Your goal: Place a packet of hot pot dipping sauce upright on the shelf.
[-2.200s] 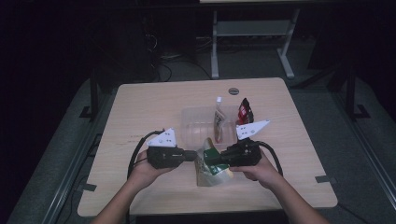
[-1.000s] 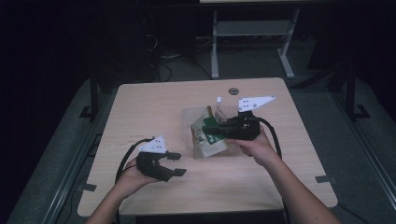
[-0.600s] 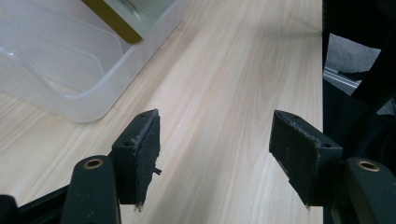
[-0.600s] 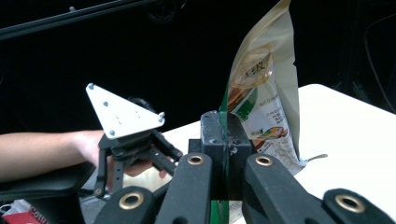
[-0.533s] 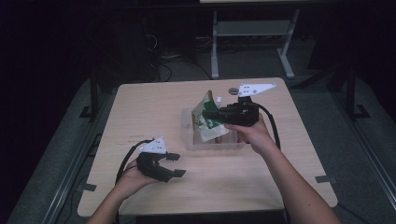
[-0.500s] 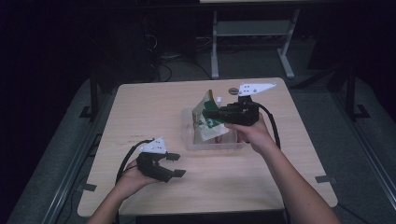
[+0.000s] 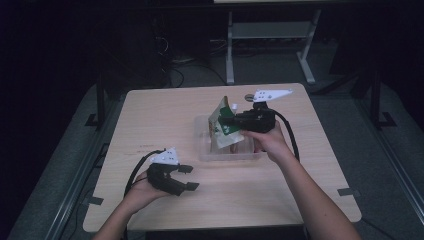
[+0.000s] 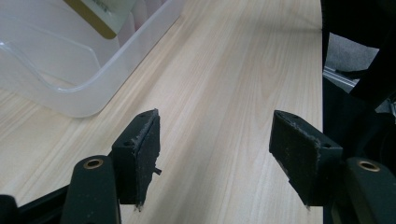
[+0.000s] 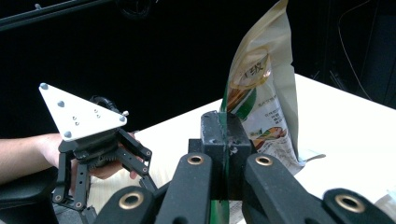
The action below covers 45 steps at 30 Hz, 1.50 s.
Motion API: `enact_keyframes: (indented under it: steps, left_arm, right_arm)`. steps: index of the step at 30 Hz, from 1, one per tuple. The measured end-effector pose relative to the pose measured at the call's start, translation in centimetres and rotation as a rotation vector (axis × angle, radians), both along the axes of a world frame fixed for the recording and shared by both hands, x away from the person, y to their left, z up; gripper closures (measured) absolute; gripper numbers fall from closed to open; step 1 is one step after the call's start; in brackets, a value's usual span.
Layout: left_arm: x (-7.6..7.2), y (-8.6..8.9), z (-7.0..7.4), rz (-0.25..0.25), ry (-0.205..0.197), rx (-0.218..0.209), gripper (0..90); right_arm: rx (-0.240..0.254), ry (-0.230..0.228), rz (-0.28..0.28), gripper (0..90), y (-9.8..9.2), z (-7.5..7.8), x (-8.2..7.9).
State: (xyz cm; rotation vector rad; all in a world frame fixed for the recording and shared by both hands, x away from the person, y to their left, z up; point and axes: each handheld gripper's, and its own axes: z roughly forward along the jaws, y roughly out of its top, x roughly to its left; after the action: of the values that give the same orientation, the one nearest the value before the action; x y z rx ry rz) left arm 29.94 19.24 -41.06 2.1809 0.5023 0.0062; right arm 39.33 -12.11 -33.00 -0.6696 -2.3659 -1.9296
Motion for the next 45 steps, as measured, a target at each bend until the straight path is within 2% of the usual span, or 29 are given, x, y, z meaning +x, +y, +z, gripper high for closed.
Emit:
enact_keyframes:
  steps: [11, 25, 32, 36, 45]
  left_arm:
    - [0.1, 0.1, -0.1, 0.003, 0.004, 0.001, 33.3]
    - [0.2, 0.3, -0.2, 0.001, -0.001, 0.007, 33.3]
    - [0.2, 0.3, -0.2, -0.001, 0.0, 0.007, 33.3]
    - [0.2, 0.3, -0.2, 0.0, 0.002, 0.009, 33.3]
    - [0.2, 0.3, -0.2, 0.002, 0.002, 0.003, 33.3]
  right_arm:
    - [-0.015, 0.025, -0.017, 90.0, 0.6, -1.4, 0.7]
    - [-0.076, 0.029, -0.037, 90.0, 1.6, -2.5, 1.3]
    - [-0.083, 0.045, -0.051, 89.9, 1.9, -2.9, 1.6]
    - [-0.111, 0.052, -0.053, 89.7, 2.2, -3.3, 1.7]
    - [-0.119, 0.05, -0.067, 88.5, 2.6, -3.7, 1.9]
